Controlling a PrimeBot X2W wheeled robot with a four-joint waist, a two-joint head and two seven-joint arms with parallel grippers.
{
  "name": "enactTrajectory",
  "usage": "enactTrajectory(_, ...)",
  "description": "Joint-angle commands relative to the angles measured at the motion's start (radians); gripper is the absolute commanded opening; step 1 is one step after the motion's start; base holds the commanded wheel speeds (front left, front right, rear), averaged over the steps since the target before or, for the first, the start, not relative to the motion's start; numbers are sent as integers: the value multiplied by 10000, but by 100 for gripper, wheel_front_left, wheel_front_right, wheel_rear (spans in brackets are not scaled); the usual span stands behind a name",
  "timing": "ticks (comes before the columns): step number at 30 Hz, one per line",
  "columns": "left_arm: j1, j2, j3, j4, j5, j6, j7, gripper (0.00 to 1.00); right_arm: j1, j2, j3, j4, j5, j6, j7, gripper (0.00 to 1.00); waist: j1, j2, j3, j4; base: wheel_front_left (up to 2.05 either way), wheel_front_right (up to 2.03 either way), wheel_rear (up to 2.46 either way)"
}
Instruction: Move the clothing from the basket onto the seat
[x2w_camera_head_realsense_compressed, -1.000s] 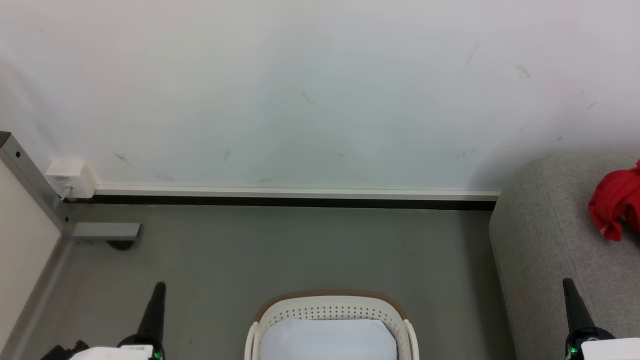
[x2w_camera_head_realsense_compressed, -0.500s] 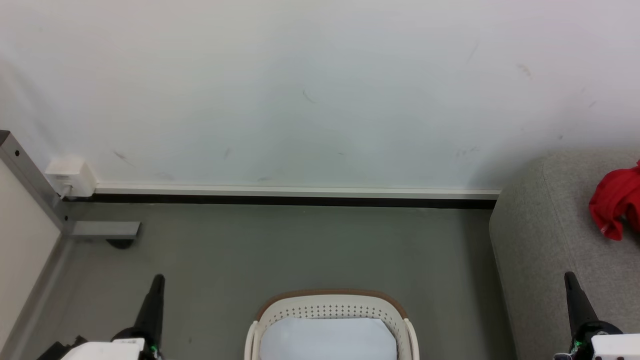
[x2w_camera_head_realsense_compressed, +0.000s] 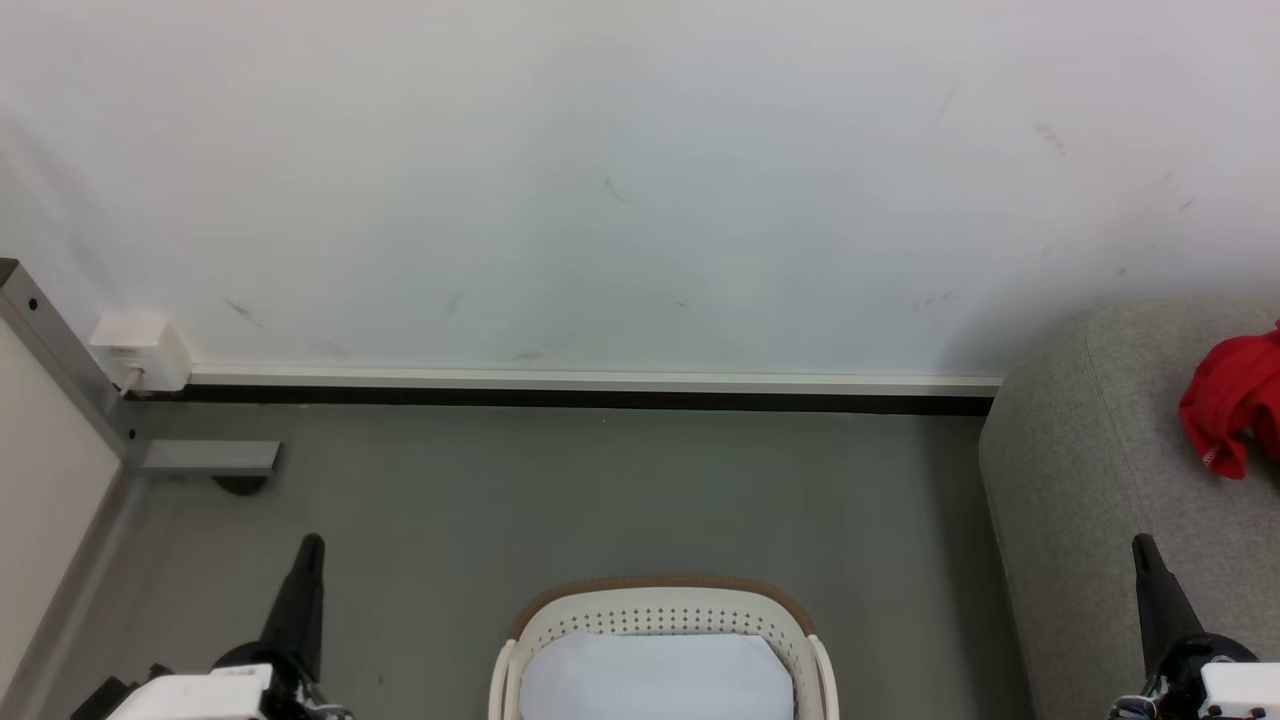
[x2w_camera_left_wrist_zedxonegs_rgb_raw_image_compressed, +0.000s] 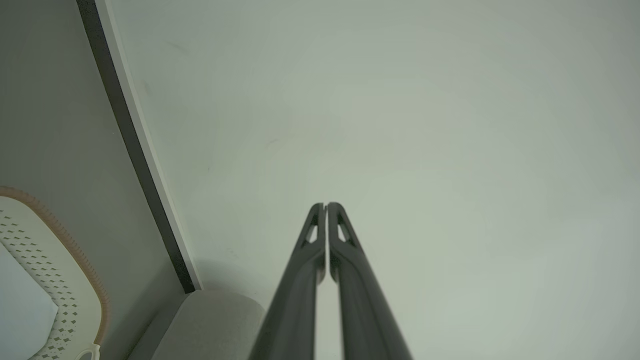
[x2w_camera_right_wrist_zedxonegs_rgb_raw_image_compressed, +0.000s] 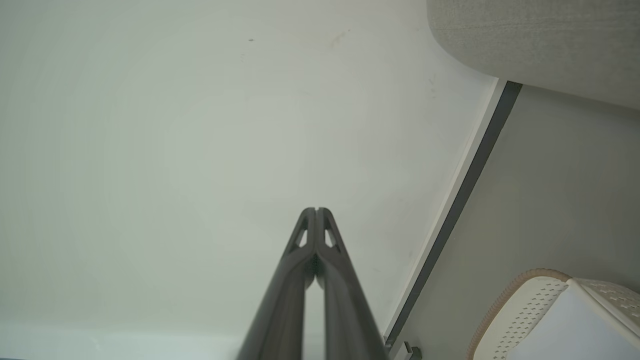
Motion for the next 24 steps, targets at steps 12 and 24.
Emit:
enactTrajectory(12,-115,22,42,-46,-293,14,90,0,-140,-85,-66,-84,264,-24,79,0,0,-1,8,0,0,0,0)
enactTrajectory(24,-114,22,40,-45,-294,14,90,0,-139,-84,-65,-84,265,-24,78,0,0,-1,8,0,0,0,0)
